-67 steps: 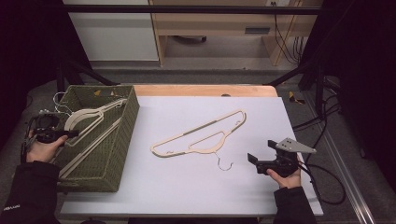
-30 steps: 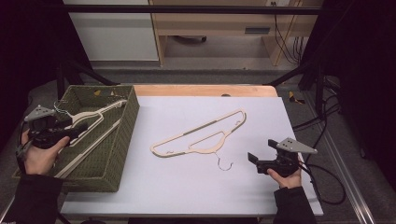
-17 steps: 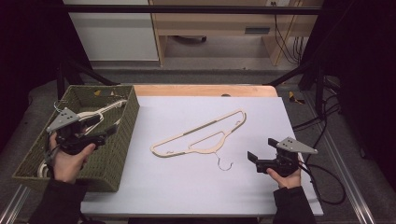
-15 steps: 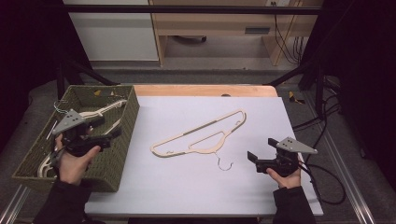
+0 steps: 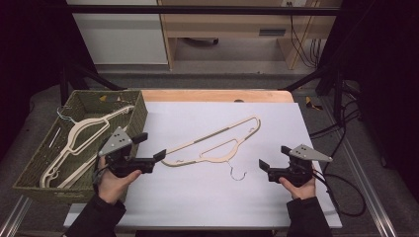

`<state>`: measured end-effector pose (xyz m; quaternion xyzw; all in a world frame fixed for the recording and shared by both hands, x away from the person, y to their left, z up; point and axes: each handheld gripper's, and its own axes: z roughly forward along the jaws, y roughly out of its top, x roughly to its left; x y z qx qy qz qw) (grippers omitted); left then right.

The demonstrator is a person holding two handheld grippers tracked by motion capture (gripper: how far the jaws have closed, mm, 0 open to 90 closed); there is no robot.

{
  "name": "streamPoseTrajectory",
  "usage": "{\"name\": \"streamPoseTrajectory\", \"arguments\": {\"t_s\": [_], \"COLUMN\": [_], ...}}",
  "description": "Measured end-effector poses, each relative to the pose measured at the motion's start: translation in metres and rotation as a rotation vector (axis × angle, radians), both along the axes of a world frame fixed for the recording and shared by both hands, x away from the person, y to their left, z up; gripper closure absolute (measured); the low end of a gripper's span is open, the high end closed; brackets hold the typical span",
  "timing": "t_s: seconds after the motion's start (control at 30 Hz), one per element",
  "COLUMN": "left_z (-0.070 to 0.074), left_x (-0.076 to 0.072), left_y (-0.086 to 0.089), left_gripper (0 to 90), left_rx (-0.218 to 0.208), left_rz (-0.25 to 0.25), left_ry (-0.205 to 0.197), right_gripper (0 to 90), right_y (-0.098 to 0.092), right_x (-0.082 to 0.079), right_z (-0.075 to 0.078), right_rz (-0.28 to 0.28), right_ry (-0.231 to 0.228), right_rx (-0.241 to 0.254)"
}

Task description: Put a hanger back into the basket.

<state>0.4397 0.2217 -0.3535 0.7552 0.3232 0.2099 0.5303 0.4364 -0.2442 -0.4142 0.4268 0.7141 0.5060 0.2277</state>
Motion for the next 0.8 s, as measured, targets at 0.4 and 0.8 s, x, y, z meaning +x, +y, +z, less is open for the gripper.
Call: {"name": "streamPoseTrajectory", "arguments": {"t_s": [0.4, 0.8], "left_z": [-0.044, -0.067], "left_x": [0.006, 0.01], "left_y": [-0.028, -0.035], "left_gripper": [12.5, 11.7], "left_rx": [0.027, 0.079], "left_rz": [-0.072, -0.089], "left_ry": [0.079, 0.113], "right_gripper": [5.4, 13.4], "right_y": [0.016, 0.057], "right_x": [0.004, 0.019], "right_z": [0.0, -0.009], "right_rz": [-0.005, 0.034], "right_ry": [0.021, 0.091], "right_rx": [-0.027, -0.082]}}
